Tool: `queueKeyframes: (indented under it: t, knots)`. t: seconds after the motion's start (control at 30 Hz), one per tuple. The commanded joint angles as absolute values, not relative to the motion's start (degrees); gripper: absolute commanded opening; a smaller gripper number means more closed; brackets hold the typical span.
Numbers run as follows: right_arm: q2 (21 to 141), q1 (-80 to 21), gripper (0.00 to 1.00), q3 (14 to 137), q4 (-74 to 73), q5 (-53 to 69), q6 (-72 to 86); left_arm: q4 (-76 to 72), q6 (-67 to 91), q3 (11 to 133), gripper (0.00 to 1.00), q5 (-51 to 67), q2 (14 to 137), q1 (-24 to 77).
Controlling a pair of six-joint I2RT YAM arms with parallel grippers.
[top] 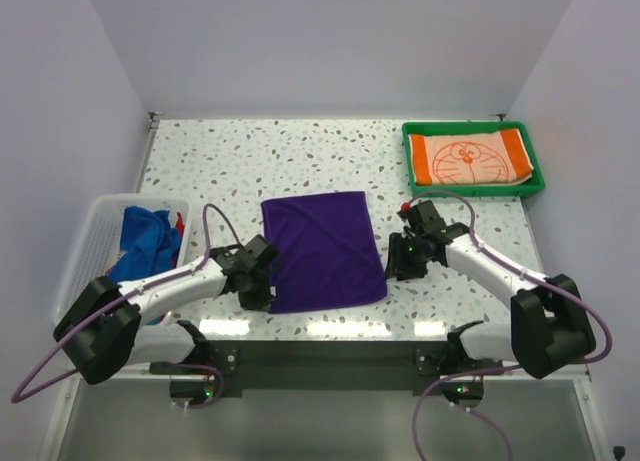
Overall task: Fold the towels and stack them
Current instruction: Fold the towel
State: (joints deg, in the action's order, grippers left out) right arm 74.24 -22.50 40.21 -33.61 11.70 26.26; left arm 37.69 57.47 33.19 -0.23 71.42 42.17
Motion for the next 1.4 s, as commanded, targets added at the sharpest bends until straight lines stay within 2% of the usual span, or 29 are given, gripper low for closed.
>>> queueKeyframes:
  t: [0.0,0.1,0.2,0.33,0.43,0.63,0.8,1.0,1.17,1.37]
  knots:
    - [74.09,-22.76,0.42,40.25,-32.34,12.66,25.23,35.16,59.06,31.64,0.04,-0.26,71.63,42.54]
    - [73.3,-22.76,0.41,41.57,-33.31,12.66,24.53,35.59,59.5,31.38,0.09,-0.26,70.67,42.54]
    - [72.78,-22.76,0.41,43.59,-34.01,12.74,23.73,37.17,60.29,31.64,0.19,-0.79,68.13,42.54]
    - [73.12,-22.94,0.41,45.96,-33.23,13.97,23.2,40.6,60.91,33.39,0.41,-2.63,64.7,42.45]
    - [74.7,-23.03,0.41,48.94,-32.35,13.8,22.85,43.15,60.04,36.2,0.52,-4.13,62.5,42.01]
    - [79.8,-22.94,0.41,55.71,-28.83,11.87,21.36,44.21,50.2,44.28,0.7,-3.17,61.7,32.63]
    - [85.6,-22.85,0.41,61.34,-25.76,10.81,20.39,39.05,42.29,48.77,0.68,-2.64,67.13,25.15]
    - [92.53,-21.71,0.36,65.91,-20.66,10.72,19.86,26.56,36.75,54.48,0.47,0.88,80.91,18.82]
    - [96.67,-20.13,0.34,67.67,-17.58,11.42,19.6,20.14,34.37,60.2,0.45,1.66,92.08,15.04]
    - [100.1,-19.78,0.34,68.99,-15.21,11.95,19.6,15.04,32.7,64.68,0.45,3.42,99.57,14.33]
